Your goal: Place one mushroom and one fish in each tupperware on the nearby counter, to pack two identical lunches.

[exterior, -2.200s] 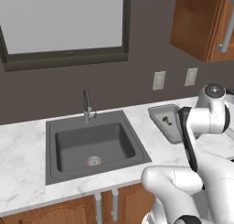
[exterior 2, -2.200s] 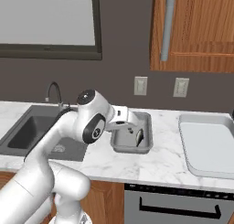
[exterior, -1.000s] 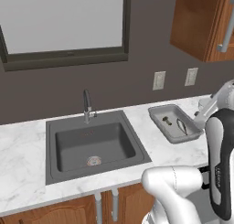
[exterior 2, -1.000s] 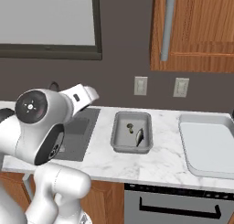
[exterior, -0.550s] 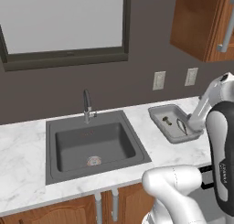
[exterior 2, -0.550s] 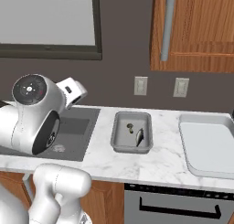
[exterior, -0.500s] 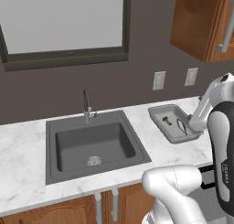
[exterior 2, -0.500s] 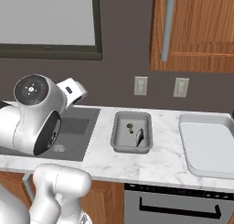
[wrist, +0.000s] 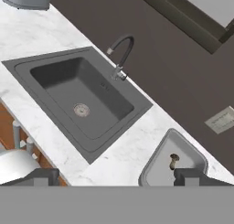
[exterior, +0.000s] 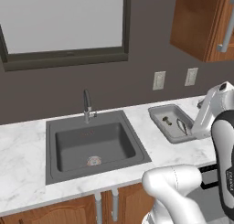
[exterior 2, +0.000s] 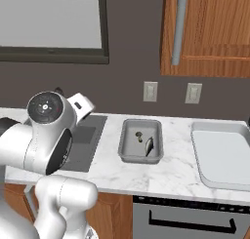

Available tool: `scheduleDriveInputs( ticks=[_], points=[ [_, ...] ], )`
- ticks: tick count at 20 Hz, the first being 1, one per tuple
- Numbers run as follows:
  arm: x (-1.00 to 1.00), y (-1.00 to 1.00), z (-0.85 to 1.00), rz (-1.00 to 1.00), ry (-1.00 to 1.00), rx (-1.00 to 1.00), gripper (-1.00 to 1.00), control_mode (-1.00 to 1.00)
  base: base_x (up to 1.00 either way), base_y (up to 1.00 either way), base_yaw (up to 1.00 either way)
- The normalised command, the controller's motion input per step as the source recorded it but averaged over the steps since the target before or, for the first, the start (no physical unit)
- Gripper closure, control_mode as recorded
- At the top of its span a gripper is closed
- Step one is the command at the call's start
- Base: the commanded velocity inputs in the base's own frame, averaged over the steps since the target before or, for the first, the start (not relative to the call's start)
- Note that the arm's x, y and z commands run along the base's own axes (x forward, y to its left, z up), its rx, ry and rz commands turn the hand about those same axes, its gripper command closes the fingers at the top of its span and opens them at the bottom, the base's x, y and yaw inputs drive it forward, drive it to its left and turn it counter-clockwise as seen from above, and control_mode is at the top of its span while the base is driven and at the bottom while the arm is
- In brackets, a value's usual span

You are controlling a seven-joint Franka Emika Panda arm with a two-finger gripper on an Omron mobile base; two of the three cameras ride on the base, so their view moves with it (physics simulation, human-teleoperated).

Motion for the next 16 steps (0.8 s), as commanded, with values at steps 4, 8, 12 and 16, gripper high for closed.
scheduleDriveInputs(
  ticks=[4, 8, 12, 16],
  points=[
    [0.0, 0.0, 0.0, 0.0, 0.0, 0.0, -1.0, 1.0, -0.25, 0.0, 0.0],
    [0.0, 0.0, 0.0, 0.0, 0.0, 0.0, -1.0, 1.0, -0.74, 0.0, 0.0],
    [0.0, 0.0, 0.0, 0.0, 0.0, 0.0, -1.0, 1.0, -0.99, 0.0, 0.0],
    [0.0, 0.0, 0.0, 0.0, 0.0, 0.0, -1.0, 1.0, -1.0, 0.01, 0.0]
  ],
)
